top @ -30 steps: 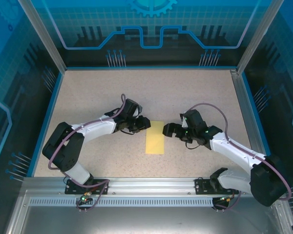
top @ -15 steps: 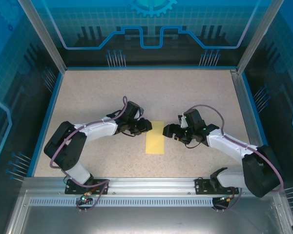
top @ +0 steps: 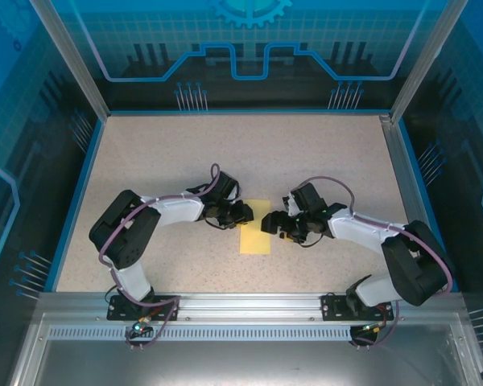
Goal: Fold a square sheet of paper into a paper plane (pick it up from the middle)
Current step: Third fold the triangle at the center of the table.
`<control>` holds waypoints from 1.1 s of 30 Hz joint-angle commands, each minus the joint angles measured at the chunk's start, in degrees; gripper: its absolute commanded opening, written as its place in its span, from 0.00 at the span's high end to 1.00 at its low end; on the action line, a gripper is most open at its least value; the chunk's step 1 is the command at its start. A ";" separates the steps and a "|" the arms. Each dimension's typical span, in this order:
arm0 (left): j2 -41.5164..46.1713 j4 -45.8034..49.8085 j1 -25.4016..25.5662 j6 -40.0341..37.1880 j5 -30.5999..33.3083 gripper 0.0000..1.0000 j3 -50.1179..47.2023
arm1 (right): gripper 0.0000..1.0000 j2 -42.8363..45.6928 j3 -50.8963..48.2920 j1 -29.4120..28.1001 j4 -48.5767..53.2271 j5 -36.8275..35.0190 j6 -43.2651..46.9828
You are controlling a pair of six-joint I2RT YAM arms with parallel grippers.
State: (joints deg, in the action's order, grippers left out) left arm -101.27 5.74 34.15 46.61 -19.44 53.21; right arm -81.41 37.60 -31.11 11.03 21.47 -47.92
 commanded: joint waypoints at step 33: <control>-3.60 4.02 0.41 -1.96 3.78 0.75 -0.52 | 0.41 -12.73 5.18 -1.23 -5.54 2.44 -1.92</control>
State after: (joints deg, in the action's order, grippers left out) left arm -103.13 7.42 34.22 46.00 -17.85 53.21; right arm -92.36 41.12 -31.48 6.44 24.08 -49.32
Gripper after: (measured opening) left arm 0.249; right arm 0.590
